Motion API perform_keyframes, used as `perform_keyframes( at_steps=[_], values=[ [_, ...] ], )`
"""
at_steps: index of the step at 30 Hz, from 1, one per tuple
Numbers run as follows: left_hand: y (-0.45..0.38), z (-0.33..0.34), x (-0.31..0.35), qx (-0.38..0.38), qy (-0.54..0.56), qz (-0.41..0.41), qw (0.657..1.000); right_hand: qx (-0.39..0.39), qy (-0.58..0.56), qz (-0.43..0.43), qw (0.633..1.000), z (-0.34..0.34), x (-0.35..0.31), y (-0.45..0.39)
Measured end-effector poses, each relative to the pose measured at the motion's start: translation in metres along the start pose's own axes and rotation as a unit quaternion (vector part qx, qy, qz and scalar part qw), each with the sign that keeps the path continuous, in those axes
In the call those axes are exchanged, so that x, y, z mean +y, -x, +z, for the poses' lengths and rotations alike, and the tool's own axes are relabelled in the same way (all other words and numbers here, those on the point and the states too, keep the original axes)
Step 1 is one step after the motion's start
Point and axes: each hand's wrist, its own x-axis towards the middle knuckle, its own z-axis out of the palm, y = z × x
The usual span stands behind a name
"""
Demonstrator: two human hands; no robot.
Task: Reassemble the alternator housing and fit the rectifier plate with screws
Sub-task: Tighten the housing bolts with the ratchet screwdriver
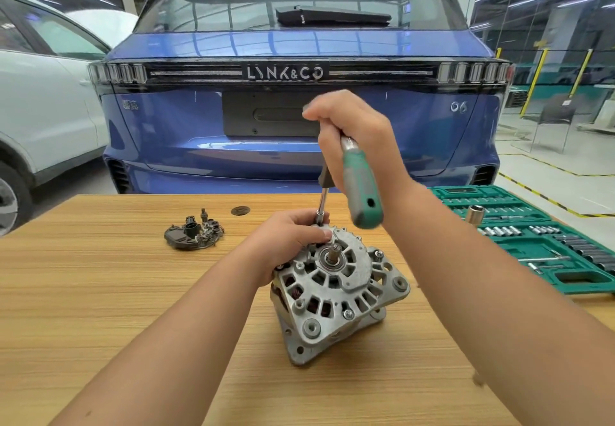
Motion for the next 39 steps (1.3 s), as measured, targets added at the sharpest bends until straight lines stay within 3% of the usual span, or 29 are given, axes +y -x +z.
perform_keyframes(
  at_steps=[2,5,9,12,14,16,17,18,20,23,24,27,31,32,34,37,39],
  values=[
    [-0.001,0.0,-0.001,-0.004,0.009,-0.012,1.0,-0.08,0.183,-0.057,0.978,-0.011,0.0,-0.006],
    [-0.002,0.0,-0.001,0.003,-0.023,-0.004,1.0,-0.213,0.345,0.002,0.914,-0.024,-0.016,-0.018],
    [0.004,0.001,0.006,0.017,-0.142,0.046,0.989,-0.326,0.457,-0.028,0.827,-0.036,-0.039,-0.035],
    [0.007,0.006,0.02,0.029,-0.226,0.084,0.97,-0.389,0.511,0.016,0.766,-0.035,-0.044,-0.058],
    [0.005,0.008,0.028,0.039,-0.244,0.101,0.964,-0.402,0.449,0.087,0.793,-0.03,-0.042,-0.07],
    [0.002,0.008,0.03,0.036,-0.246,0.105,0.963,-0.381,0.258,0.242,0.854,-0.026,-0.037,-0.073],
    [0.001,0.008,0.028,0.033,-0.239,0.106,0.965,-0.349,0.128,0.333,0.866,-0.026,-0.033,-0.072],
    [0.0,0.007,0.025,0.031,-0.227,0.104,0.968,-0.306,-0.013,0.413,0.858,-0.026,-0.029,-0.068],
    [-0.002,0.006,0.019,0.028,-0.199,0.098,0.975,-0.19,-0.259,0.486,0.813,-0.022,-0.02,-0.057],
    [-0.004,0.006,0.018,0.035,-0.202,0.105,0.973,0.027,-0.45,0.475,0.756,-0.009,-0.006,-0.031],
    [-0.005,0.007,0.018,0.039,-0.21,0.112,0.97,0.065,-0.494,0.448,0.743,-0.005,-0.003,-0.021],
    [-0.008,0.008,0.017,0.048,-0.242,0.129,0.96,0.075,-0.556,0.324,0.762,-0.002,0.007,0.008],
    [-0.01,0.007,0.017,0.039,-0.251,0.138,0.957,0.07,-0.392,0.193,0.897,0.007,0.009,0.031],
    [-0.01,0.007,0.017,0.037,-0.25,0.139,0.957,0.062,-0.36,0.173,0.915,0.009,0.008,0.033],
    [-0.01,0.007,0.017,0.04,-0.249,0.14,0.957,0.032,-0.361,0.168,0.917,0.011,0.011,0.031],
    [-0.008,0.007,0.017,0.044,-0.245,0.135,0.959,-0.019,-0.452,0.221,0.864,0.005,0.017,0.018],
    [-0.007,0.005,0.016,0.055,-0.244,0.133,0.959,-0.031,-0.481,0.222,0.847,0.005,0.019,0.019]
  ],
)
